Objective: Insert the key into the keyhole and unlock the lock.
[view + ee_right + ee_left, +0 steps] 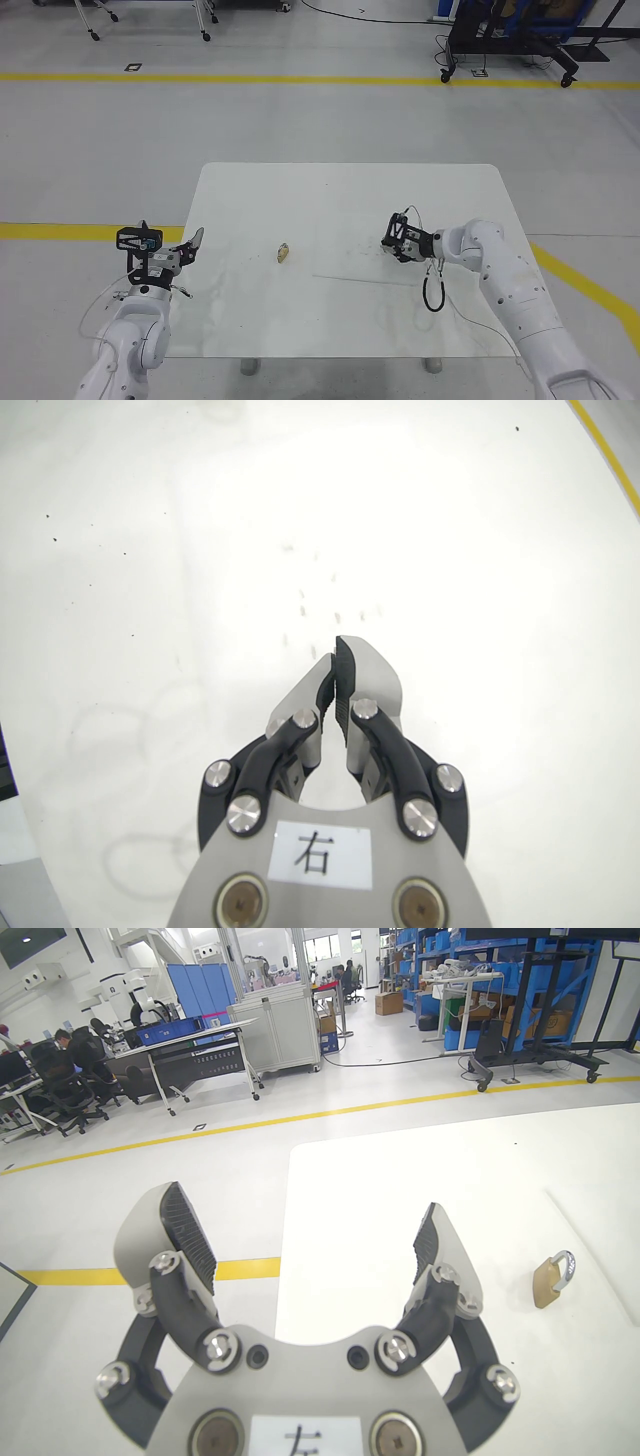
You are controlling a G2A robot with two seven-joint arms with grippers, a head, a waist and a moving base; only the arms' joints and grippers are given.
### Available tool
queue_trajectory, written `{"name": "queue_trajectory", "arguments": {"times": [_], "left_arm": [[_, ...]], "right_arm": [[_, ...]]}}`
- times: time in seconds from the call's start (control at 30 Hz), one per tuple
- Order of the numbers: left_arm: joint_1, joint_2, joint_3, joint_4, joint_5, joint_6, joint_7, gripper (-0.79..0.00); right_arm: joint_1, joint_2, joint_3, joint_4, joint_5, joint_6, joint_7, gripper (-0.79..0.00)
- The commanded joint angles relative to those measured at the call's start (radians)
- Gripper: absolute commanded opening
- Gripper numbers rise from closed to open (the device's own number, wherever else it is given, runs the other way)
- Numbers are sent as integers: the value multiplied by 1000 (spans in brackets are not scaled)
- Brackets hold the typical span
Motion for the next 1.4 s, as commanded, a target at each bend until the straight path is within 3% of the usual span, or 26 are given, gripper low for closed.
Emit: {"name": "queue_trajectory", "arguments": {"times": [0.0, 0.17, 0.67, 0.77, 0.83, 0.93, 1.13, 1.37], "left_arm": [[0, 0, 0, 0, 0, 0, 0, 0], [0, 0, 0, 0, 0, 0, 0, 0], [0, -1, 6, -13, -7, -10, 9, 0], [-21, -1, 48, -62, -2, -102, -16, 0], [-55, 1, 107, -100, 134, -130, -83, 0], [-140, 1, 235, -128, 305, -245, -202, 0], [-335, -23, 471, -52, 553, -299, -356, 0], [-335, -23, 471, -52, 553, -299, -356, 0]], "right_arm": [[-3, 5, -3, -7, -8, 0, -21, -785], [-21, 24, 2, -33, -45, 0, -101, -785], [-21, 24, 2, -33, -45, 0, -101, -785], [-21, 24, 2, -33, -45, 0, -101, -785], [-21, 24, 2, -33, -45, 0, -101, -785], [-21, 24, 2, -33, -45, 0, -101, -785], [-21, 24, 2, -33, -45, 0, -101, -785], [-21, 24, 2, -33, -45, 0, -101, -785]]}}
